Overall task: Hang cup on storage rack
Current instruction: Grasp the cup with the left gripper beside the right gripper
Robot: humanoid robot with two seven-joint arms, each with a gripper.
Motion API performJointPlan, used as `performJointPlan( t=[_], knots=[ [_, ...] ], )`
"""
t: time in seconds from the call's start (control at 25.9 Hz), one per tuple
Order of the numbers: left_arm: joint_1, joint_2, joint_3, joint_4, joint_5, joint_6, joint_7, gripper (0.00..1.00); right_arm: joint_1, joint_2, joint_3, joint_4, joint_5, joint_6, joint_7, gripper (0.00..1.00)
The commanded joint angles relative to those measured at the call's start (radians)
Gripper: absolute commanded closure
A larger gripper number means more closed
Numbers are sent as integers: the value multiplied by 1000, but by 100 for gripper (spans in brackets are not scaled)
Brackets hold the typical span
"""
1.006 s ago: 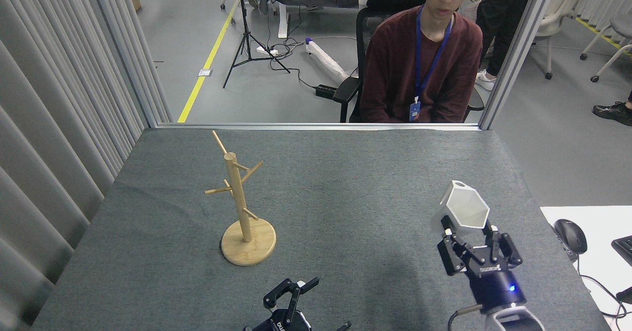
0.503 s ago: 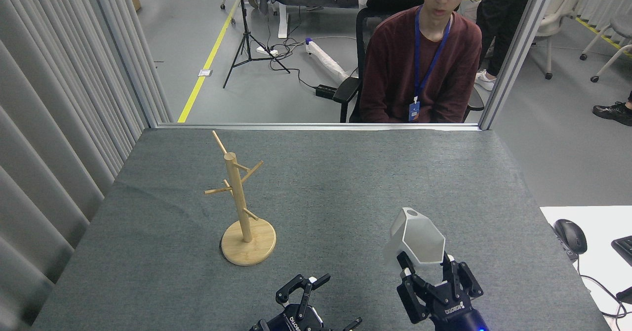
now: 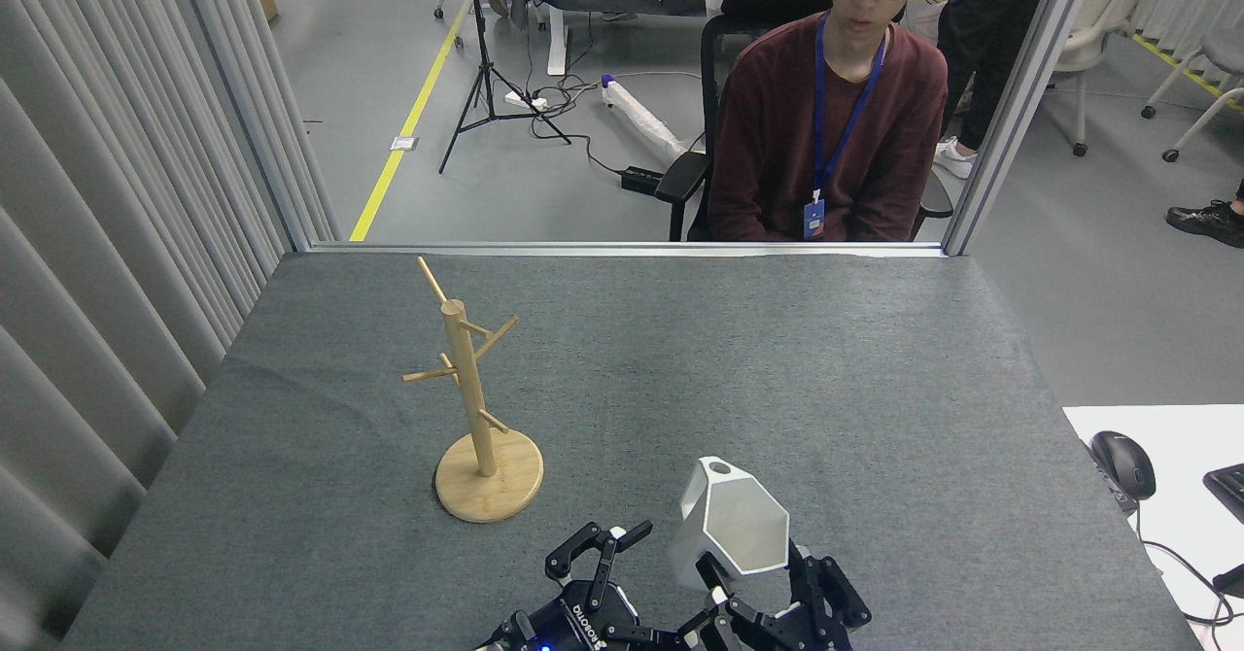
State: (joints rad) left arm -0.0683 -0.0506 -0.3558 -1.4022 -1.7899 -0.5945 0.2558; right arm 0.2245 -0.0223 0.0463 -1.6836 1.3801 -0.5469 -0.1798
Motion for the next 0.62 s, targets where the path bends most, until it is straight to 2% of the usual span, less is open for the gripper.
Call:
performJointPlan(
  t=[0.0,0.31,0.58],
  knots=[
    [-5,5,1,-3,1,-2,0,1,4,19,21,-1,19,7,-6,58],
    [-10,2,3,-14,1,-2,-7,1,12,33,49,2,56,12,-9,58],
    [-22,2,5,-15,1,-2,-20,1,22,30,67,2,63,21,-10,58]
  ],
)
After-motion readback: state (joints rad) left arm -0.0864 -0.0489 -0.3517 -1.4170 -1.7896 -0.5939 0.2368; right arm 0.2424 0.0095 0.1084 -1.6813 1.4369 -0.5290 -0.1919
